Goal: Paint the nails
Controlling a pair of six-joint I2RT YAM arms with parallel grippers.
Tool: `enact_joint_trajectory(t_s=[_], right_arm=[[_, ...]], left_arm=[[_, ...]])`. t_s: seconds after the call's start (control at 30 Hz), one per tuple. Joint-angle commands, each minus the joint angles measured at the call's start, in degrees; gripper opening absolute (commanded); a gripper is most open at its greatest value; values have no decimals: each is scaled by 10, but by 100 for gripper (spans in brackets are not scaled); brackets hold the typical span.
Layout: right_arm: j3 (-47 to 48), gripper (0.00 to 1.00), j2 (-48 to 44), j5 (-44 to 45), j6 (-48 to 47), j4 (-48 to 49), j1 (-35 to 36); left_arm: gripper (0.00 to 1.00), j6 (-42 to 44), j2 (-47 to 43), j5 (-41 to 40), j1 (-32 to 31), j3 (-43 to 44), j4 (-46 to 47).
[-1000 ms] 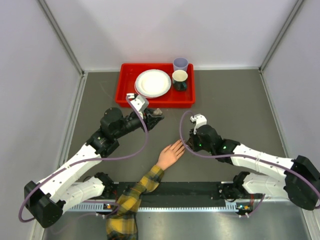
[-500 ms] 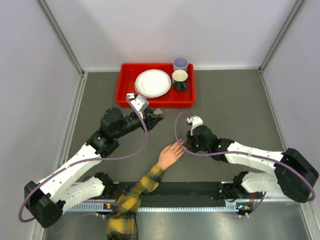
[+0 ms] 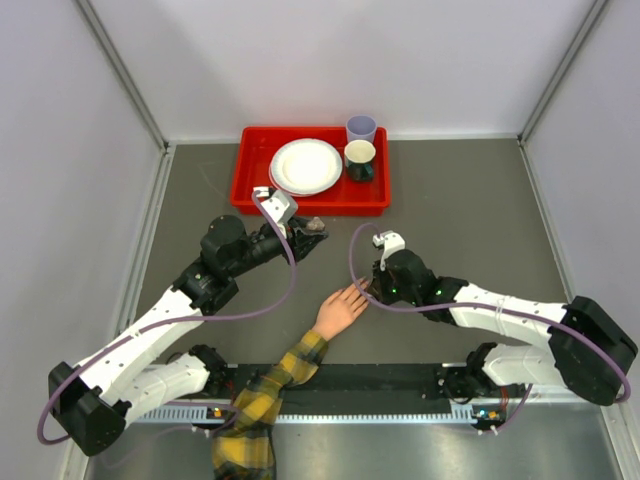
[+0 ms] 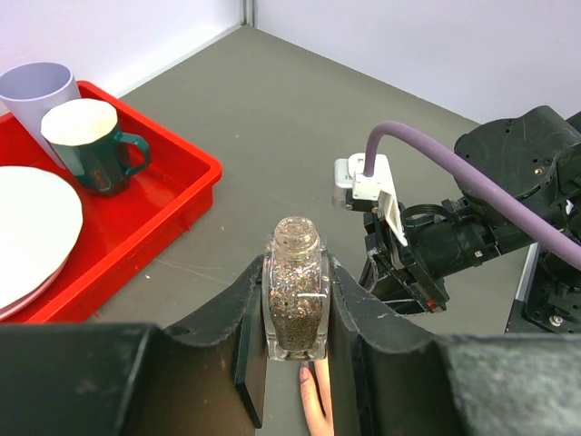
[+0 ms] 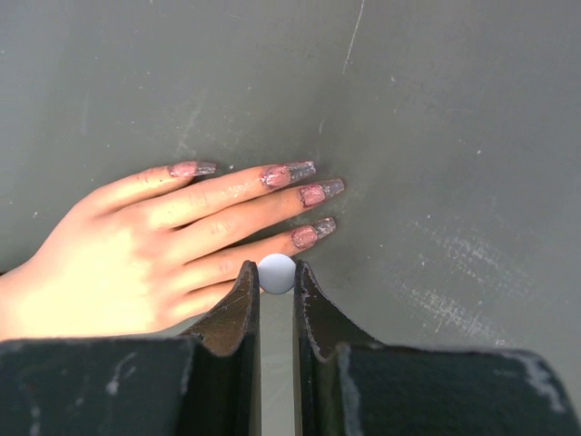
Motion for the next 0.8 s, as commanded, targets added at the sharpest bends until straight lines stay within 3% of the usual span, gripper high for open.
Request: enact_joint_trajectory(t_s=[0.0, 0.77], right_arm=[[25, 0, 1, -9, 3, 32, -7], [16, 0, 0, 1, 5, 20, -6]], left_arm=[[0, -3, -11, 4, 4, 0, 34], [0, -5, -11, 6, 6, -1, 35]])
